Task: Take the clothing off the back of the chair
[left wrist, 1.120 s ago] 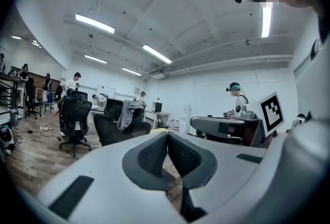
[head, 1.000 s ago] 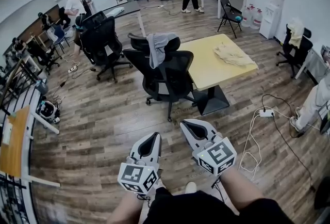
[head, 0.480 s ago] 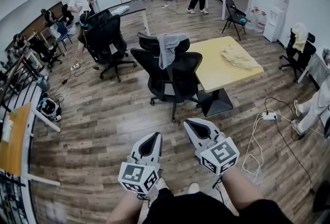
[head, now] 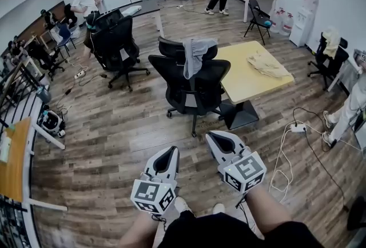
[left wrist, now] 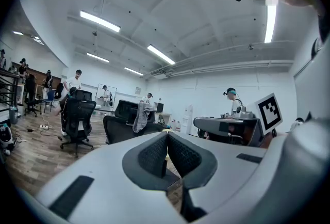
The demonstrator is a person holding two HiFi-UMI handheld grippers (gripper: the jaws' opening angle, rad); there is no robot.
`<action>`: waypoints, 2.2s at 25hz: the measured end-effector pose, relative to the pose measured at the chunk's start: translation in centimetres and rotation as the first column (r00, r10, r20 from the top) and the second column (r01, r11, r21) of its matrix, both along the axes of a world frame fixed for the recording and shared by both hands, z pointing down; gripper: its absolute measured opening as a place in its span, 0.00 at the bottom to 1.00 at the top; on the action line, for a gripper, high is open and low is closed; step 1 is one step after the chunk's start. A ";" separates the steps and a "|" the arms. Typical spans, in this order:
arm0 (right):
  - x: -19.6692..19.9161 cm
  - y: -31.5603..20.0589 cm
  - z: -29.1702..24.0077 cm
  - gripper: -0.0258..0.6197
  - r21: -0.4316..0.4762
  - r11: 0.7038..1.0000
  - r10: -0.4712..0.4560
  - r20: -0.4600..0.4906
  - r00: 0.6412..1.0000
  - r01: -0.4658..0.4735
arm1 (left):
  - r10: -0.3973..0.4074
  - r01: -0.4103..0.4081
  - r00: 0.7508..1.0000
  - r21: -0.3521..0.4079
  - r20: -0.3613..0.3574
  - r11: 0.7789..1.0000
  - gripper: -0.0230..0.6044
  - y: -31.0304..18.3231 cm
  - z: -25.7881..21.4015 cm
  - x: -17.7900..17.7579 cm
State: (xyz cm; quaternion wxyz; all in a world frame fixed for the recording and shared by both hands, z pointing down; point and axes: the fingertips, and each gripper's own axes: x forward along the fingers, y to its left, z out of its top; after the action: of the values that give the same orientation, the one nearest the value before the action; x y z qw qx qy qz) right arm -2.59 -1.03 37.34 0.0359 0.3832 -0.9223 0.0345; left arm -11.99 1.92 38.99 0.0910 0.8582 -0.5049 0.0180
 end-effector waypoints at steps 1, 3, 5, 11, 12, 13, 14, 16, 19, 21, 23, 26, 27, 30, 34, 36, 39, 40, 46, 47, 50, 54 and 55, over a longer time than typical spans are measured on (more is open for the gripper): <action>-0.5 -0.4 0.0 0.06 -0.002 1.000 0.008 0.000 1.000 -0.008 | 0.004 -0.004 1.000 0.000 -0.003 1.000 0.06 -0.4 0.0 -0.6; -1.5 -1.1 0.0 0.06 -0.005 1.000 0.026 0.000 1.000 -0.026 | 0.012 -0.012 1.000 -0.001 -0.007 1.000 0.06 -1.2 0.1 -1.8; -2.7 -1.9 0.2 0.06 -0.006 0.999 0.034 -0.001 0.999 -0.034 | 0.020 -0.020 1.000 -0.004 -0.008 1.000 0.07 -1.9 0.4 -3.1; -5.8 -4.3 0.3 0.06 0.004 0.997 0.072 0.004 0.997 -0.072 | 0.054 -0.054 0.999 0.006 -0.005 0.999 0.06 -4.4 0.4 -6.5; -6.3 -4.6 0.3 0.06 0.005 0.997 0.081 0.006 0.997 -0.081 | 0.061 -0.061 0.998 0.008 -0.004 0.998 0.06 -4.8 0.4 -7.1; -6.8 -5.0 0.2 0.06 0.005 0.996 0.092 0.009 0.996 -0.092 | 0.069 -0.069 0.998 0.010 -0.002 0.998 0.06 -5.2 0.4 -7.5; -7.2 -5.2 0.2 0.06 0.005 0.995 0.102 0.011 0.995 -0.102 | 0.076 -0.076 0.997 0.012 0.000 0.997 0.06 -5.5 0.4 -8.0; -8.1 -5.7 0.3 0.06 0.007 0.993 0.115 0.015 0.993 -0.115 | 0.089 -0.089 0.996 0.017 0.003 0.996 0.06 -6.1 0.4 -8.9; -9.4 -6.2 0.4 0.06 0.003 0.991 0.133 0.020 0.991 -0.133 | 0.099 -0.099 0.995 0.027 0.004 0.995 0.06 -6.9 0.4 -10.2; -10.1 -6.3 0.5 0.06 0.000 0.990 0.139 0.016 0.990 -0.139 | 0.103 -0.103 0.995 0.027 0.001 0.994 0.06 -7.3 0.3 -10.9; -10.7 -6.5 0.5 0.06 -0.002 0.990 0.140 0.007 0.990 -0.140 | 0.108 -0.108 0.994 0.026 -0.006 0.994 0.06 -7.5 0.2 -11.4; -11.2 -7.0 0.4 0.06 0.003 0.990 0.141 0.000 0.990 -0.141 | 0.113 -0.112 0.994 0.030 -0.007 0.993 0.06 -7.7 0.1 -12.1; -11.4 -7.2 0.4 0.06 0.005 0.990 0.140 -0.002 0.990 -0.140 | 0.113 -0.113 0.994 0.032 -0.005 0.993 0.06 -7.8 0.1 -12.3; -11.8 -7.7 0.2 0.06 0.007 0.990 0.142 -0.009 0.990 -0.142 | 0.110 -0.110 0.994 0.037 -0.006 0.993 0.06 -8.5 0.1 -12.9; -12.0 -8.6 0.6 0.06 0.002 0.990 0.138 -0.021 0.990 -0.138 | 0.107 -0.106 0.994 0.038 -0.011 0.994 0.06 -9.4 0.1 -13.1; -11.8 -9.1 0.7 0.06 -0.001 0.990 0.139 -0.020 0.990 -0.139 | 0.107 -0.106 0.994 0.039 -0.011 0.994 0.07 -9.9 0.2 -12.9; -11.0 -10.2 0.5 0.06 -0.005 0.989 0.149 -0.010 0.989 -0.149 | 0.107 -0.107 0.994 0.040 0.003 0.993 0.06 -10.8 0.2 -12.1; -10.7 -10.7 0.6 0.06 -0.007 0.989 0.149 -0.007 0.989 -0.149 | 0.107 -0.107 0.994 0.039 0.009 0.993 0.06 -11.3 0.3 -11.8; -8.5 -14.4 1.3 0.06 -0.015 0.991 0.129 0.004 0.992 -0.129 | 0.099 -0.100 0.995 0.029 0.022 0.995 0.06 -14.8 0.7 -9.4; -7.9 -15.1 1.3 0.06 -0.018 0.991 0.131 0.008 0.991 -0.131 | 0.097 -0.098 0.995 0.028 0.023 0.995 0.07 -15.5 0.8 -8.8; -5.9 -17.6 1.5 0.06 -0.029 0.990 0.135 0.015 0.991 -0.135 | 0.090 -0.090 0.996 0.019 0.023 0.996 0.06 -18.1 1.1 -6.9; -3.3 -21.6 2.1 0.06 -0.046 0.990 0.131 0.018 0.991 -0.130 | 0.079 -0.080 0.997 0.007 0.025 0.997 0.06 -22.0 1.3 -4.5; -2.7 -22.6 2.2 0.06 -0.050 0.991 0.129 0.019 0.991 -0.128 | 0.077 -0.077 0.997 0.006 0.025 0.997 0.07 -23.1 1.4 -3.9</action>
State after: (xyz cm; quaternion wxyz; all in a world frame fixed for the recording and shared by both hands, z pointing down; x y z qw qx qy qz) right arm -5.30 -23.60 39.57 0.0329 0.4404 -0.8950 0.0633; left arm -15.87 -21.15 40.39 0.0810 0.8769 -0.4728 0.0306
